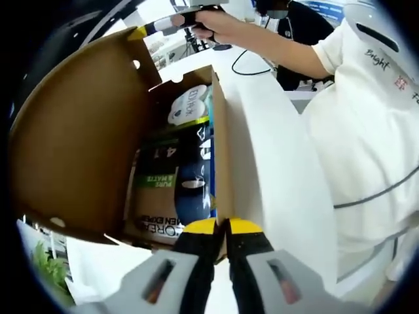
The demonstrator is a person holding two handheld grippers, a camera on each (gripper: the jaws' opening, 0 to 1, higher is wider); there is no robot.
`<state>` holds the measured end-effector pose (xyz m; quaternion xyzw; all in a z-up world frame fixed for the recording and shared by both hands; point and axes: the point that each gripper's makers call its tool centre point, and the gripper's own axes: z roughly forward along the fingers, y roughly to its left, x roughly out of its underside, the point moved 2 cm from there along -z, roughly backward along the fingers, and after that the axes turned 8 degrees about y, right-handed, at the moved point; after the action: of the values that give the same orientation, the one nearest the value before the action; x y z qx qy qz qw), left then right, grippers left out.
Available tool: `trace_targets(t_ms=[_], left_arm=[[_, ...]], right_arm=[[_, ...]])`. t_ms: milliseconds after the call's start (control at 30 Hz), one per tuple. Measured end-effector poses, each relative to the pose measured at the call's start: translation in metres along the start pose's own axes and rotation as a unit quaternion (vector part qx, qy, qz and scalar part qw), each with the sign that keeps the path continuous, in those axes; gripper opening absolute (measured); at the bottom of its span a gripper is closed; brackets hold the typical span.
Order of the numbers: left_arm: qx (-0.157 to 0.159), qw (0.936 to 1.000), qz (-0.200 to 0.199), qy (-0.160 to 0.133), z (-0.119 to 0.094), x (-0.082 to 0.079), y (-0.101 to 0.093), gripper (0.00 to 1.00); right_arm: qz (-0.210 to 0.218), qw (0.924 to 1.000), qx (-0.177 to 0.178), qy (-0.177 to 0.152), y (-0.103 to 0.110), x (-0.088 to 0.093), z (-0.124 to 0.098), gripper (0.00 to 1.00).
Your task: Operate the shoe box by opening the lid, removing the specified soft item, and placing it in the target area until the item is outside and the box remains undamaged.
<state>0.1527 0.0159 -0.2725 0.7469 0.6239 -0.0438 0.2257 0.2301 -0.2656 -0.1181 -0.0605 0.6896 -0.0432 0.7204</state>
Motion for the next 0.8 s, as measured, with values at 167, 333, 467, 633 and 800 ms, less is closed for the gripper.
trace_targets(t_ms=[167,333,467,633,800], left_arm=[[0.001,1.0000,-0.002,0.002,0.000,0.000,0.001,0.04],[0.003,1.0000,-0.001,0.004,0.000,0.000,0.001,0.04],[0.002,1.0000,-0.004,0.002,0.000,0.000,0.001,0.04],[-0.003,1.0000,0.008,0.005,0.000,0.000,0.001,0.04],[-0.002,0.9999,0.006,0.011,0.000,0.001,0.001,0.04]], right_arm=[[0.004,1.0000,0.003,-0.002,0.000,-0.001,0.006,0.00],[0.000,1.0000,0.000,0.002,-0.002,-0.002,0.014,0.00],[0.006,0.9999,0.000,0.009,-0.002,-0.002,0.020,0.00],[0.001,0.9999,0.005,0.010,-0.002,-0.002,0.026,0.00],[0.008,0.9998,0.007,0.017,-0.002,-0.002,0.029,0.00]])
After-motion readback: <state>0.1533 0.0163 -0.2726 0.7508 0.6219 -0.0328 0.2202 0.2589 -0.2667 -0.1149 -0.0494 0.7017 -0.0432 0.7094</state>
